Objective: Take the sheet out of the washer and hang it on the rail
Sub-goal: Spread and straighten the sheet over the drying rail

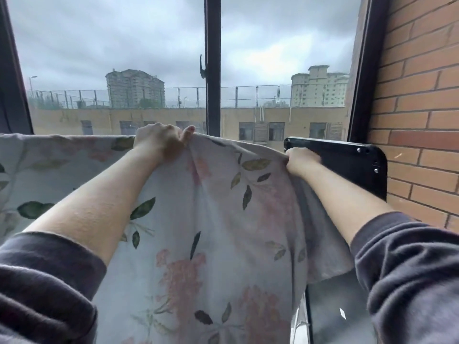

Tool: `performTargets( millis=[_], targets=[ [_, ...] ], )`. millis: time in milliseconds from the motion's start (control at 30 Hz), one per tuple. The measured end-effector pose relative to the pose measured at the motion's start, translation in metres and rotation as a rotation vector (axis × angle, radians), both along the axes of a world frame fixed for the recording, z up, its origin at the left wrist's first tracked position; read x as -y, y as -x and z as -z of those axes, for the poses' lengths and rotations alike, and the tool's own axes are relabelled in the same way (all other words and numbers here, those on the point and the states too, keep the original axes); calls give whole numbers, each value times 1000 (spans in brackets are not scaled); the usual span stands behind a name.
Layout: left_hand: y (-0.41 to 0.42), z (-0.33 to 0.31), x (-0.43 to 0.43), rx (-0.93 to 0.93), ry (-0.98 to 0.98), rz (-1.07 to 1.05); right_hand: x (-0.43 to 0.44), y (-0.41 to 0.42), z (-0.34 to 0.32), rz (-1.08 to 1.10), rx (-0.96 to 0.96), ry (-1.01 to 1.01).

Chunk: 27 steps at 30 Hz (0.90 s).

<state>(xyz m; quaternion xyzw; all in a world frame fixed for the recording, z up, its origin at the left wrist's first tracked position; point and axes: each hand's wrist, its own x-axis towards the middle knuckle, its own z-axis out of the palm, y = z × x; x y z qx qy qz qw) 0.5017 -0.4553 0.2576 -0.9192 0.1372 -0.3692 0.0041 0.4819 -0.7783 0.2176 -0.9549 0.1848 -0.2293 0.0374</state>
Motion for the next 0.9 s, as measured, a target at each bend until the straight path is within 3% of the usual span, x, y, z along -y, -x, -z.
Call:
performTargets(
  millis=[100,200,300,533,833,900],
  targets=[
    [-2,1,1,11,-5,-3,-22,6,45,-174,15,-160],
    [-4,2,5,23,-20,6,-55,21,84,-431,219,-327],
    [-2,2,9,27,-22,2,-83,29,107,-598,195,-469],
    [1,2,-4,23,-27,5,-73,19,93,-502,279,-537],
    [-7,-3,-14,25,-2,41,-9,1,-25,-229,799,-794],
    [-10,-2,-14,31,-16,20,10,4,-40,-145,792,-779]
  ],
)
